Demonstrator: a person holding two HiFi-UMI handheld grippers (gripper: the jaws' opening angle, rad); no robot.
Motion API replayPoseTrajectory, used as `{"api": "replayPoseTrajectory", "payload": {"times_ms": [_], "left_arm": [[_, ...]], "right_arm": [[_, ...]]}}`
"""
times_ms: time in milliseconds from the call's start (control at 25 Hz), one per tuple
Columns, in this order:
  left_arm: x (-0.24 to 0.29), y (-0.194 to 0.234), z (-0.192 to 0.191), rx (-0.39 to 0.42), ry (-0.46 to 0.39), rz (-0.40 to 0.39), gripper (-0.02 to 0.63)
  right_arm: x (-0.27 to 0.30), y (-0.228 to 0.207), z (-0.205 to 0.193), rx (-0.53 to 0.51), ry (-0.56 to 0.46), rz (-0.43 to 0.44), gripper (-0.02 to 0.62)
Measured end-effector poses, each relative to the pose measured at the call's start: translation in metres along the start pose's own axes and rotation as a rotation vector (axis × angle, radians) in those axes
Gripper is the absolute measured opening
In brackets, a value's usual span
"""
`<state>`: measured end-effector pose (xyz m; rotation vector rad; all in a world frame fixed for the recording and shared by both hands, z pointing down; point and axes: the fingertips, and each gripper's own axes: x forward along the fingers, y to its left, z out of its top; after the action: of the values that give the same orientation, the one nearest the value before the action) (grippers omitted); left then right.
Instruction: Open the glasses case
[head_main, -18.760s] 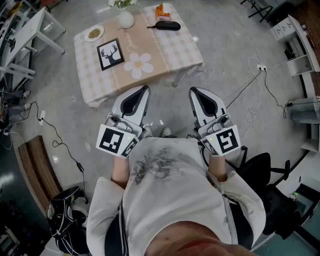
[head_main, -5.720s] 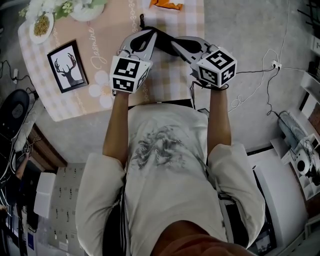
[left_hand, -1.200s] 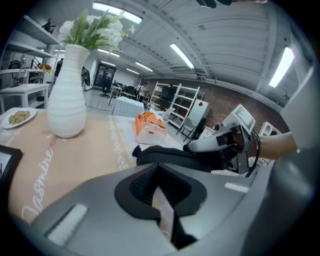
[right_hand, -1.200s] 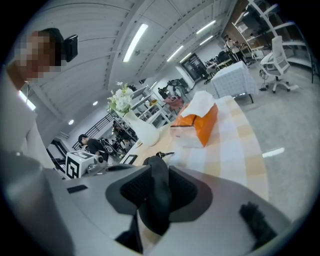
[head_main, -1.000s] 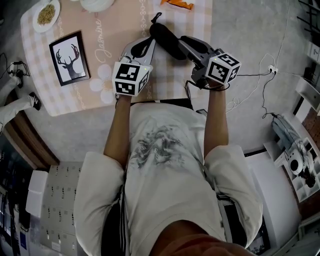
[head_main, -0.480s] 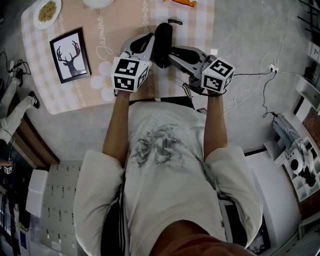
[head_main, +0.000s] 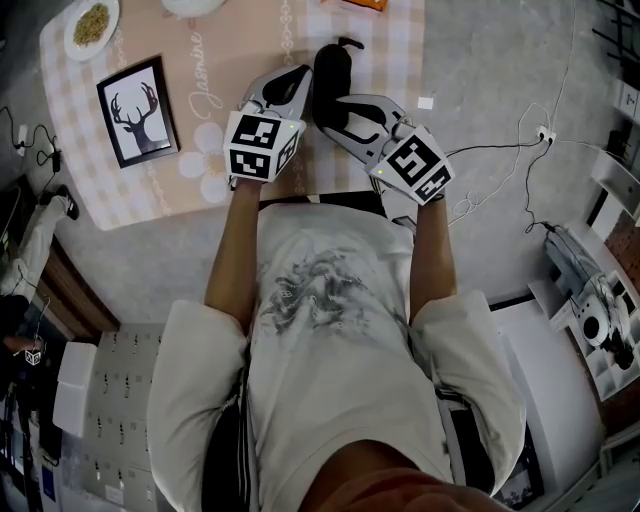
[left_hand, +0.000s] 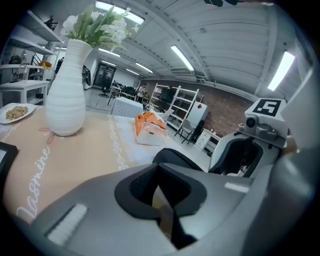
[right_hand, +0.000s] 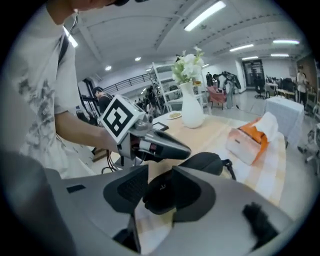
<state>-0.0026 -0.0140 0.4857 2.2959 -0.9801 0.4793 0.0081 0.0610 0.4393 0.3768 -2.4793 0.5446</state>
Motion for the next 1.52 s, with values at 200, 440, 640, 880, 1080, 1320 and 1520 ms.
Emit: {"api": "replayPoseTrajectory", "payload": {"times_ms": [200, 440, 640, 880, 1080, 1320, 1520], "left_arm": [[-0.002, -0.002, -0.001, -0.005, -0.002, 0.0, 0.003], [-0.024, -0.003, 0.0, -0.016, -0.036, 0.013, 0.007], [-0.049, -0.023, -0.016, 0.019, -0.037, -0.009, 0.092], [-0.051, -0.061, -0.047, 0.084, 0.026, -0.074, 0.278], [-0.037, -0.077, -0.063, 0.143, 0.054, -0.052, 0.356], [-0.02, -0.079, -0.066, 0.206, 0.059, 0.038, 0.397], [-0.003, -0.066, -0.069, 0.224, 0.085, 0.16, 0.413]], "right_arm": [[0.003, -0.008, -0.003, -0.055, 0.033, -0.065, 0.09], [0.002, -0.013, -0.007, -0.11, 0.071, -0.086, 0.017], [0.007, -0.017, 0.0, -0.037, 0.029, -0.086, 0.015], [0.018, -0.023, 0.008, 0.026, -0.006, -0.082, 0.015], [0.017, -0.027, 0.013, 0.116, -0.065, -0.037, 0.015], [0.019, -0.03, 0.023, 0.203, -0.134, -0.01, 0.015], [0.024, -0.035, 0.029, 0.254, -0.176, -0.007, 0.015]]}}
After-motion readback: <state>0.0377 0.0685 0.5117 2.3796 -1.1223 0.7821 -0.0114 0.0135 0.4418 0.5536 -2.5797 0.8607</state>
